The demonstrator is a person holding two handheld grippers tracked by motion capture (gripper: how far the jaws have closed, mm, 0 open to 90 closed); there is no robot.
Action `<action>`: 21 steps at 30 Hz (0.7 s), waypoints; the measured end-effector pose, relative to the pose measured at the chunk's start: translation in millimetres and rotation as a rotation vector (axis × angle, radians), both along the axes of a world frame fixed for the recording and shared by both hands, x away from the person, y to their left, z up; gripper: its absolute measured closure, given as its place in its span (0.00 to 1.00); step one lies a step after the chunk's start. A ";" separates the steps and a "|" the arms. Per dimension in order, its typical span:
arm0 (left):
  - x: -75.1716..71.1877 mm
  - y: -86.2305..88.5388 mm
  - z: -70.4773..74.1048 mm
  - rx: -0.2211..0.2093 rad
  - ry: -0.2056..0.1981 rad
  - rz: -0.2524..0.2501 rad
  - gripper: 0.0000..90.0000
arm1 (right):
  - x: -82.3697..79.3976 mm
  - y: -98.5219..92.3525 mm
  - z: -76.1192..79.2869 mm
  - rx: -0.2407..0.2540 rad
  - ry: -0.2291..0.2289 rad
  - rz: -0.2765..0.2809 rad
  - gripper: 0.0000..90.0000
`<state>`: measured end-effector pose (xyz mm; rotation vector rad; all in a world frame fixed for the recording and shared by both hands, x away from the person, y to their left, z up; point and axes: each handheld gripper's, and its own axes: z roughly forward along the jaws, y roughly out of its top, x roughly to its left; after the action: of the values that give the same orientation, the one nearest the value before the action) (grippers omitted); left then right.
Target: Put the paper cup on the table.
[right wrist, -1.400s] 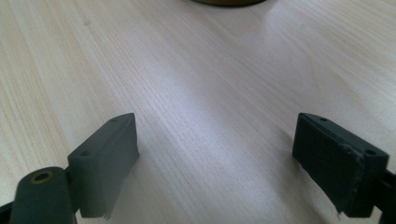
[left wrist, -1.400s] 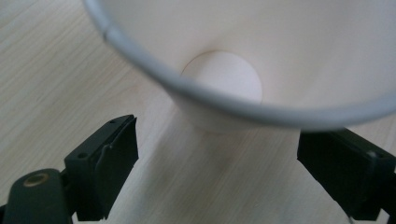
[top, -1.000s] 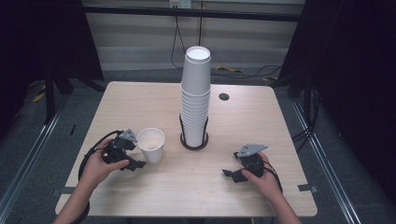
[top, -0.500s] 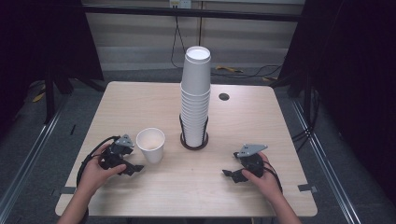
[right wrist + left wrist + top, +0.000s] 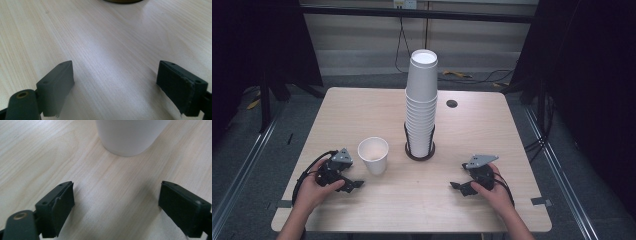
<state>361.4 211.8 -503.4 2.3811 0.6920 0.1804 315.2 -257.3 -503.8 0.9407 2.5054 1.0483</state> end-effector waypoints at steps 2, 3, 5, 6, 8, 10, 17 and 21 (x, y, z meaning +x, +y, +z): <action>-1.3 -0.1 -2.9 -0.023 -0.006 -0.004 0.09 | 0.0 0.0 0.0 0.000 0.000 0.000 0.15; -1.7 -0.2 -3.6 -0.022 -0.010 -0.008 0.07 | -0.1 0.0 0.0 0.000 0.000 0.000 0.15; -2.1 -0.4 -5.4 -0.034 -0.022 -0.005 0.04 | 0.0 0.0 0.0 0.000 0.000 0.000 0.15; -2.4 -0.6 -6.7 -0.047 -0.029 -0.001 0.04 | -0.1 0.0 0.0 0.000 0.001 -0.001 0.15; -3.0 -0.2 -8.4 -0.061 -0.042 0.004 0.02 | 0.0 0.0 0.0 0.000 0.000 0.000 0.15; -3.5 0.6 -9.1 -0.065 -0.045 0.006 0.02 | -0.1 0.0 0.0 0.000 0.000 0.000 0.15; -6.0 3.1 -14.2 -0.114 -0.077 0.015 0.00 | -0.1 0.1 0.0 -0.001 -0.003 0.000 0.15; -6.6 3.0 -13.8 -0.107 -0.076 0.020 0.00 | -0.6 0.2 0.0 -0.003 -0.006 -0.002 0.15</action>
<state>354.8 214.7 -517.2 2.2544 0.6736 0.2351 314.7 -257.1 -503.8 0.9377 2.5006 1.0450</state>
